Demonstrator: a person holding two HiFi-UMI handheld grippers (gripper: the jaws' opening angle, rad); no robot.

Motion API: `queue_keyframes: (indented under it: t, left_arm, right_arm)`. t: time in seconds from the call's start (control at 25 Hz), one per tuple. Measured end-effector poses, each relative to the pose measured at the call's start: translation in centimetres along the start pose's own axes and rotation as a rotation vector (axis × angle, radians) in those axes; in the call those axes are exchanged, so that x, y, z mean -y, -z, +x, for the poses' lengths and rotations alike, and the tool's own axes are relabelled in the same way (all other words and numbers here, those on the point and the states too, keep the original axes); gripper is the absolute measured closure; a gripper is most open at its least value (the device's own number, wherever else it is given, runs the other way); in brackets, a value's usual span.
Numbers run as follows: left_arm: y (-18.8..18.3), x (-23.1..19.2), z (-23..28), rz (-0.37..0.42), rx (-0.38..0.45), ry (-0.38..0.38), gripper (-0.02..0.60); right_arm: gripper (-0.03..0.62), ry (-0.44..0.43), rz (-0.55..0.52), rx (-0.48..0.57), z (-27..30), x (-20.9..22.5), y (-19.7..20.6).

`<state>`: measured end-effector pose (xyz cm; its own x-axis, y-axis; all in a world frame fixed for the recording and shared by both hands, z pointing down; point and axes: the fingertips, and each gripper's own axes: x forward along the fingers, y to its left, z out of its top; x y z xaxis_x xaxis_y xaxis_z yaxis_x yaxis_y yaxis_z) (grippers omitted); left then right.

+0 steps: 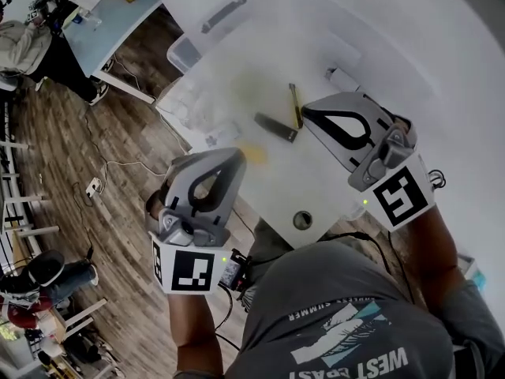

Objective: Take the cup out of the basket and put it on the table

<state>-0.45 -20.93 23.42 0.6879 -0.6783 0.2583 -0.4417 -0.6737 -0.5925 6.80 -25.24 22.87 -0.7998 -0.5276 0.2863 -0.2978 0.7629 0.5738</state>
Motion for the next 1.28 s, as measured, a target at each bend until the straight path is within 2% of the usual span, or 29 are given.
queue_keyframes:
  t: [0.36, 0.68, 0.76, 0.88, 1.08, 1.28]
  left_arm:
    - [6.8, -4.3, 3.1, -0.057, 0.003, 0.047, 0.557]
    - [11.7, -7.3, 6.2, -0.127, 0.020, 0.050, 0.555]
    - [12.9, -7.9, 6.9, -0.135, 0.017, 0.042, 0.555]
    - [14.2, -8.6, 7.7, -0.150, 0.016, 0.031, 0.555]
    - [15.9, -9.9, 8.8, -0.191, 0.026, 0.028, 0.555]
    - [18.4, -9.9, 9.9, -0.225, 0.024, 0.057, 0.555]
  right_arm:
    - [0.588, -0.075, 0.018, -0.117, 8.4, 1.9, 4.6]
    - [0.585, -0.170, 0.045, -0.236, 15.3, 2.1, 9.7]
    - [0.575, -0.203, 0.062, -0.266, 16.9, 1.8, 11.1]
    - [0.517, -0.277, 0.087, -0.328, 18.8, 0.5, 13.1]
    - [0.500, -0.368, 0.082, -0.405, 22.0, -1.3, 16.4]
    - [0.480, -0.479, 0.072, -0.496, 25.6, -4.3, 21.0]
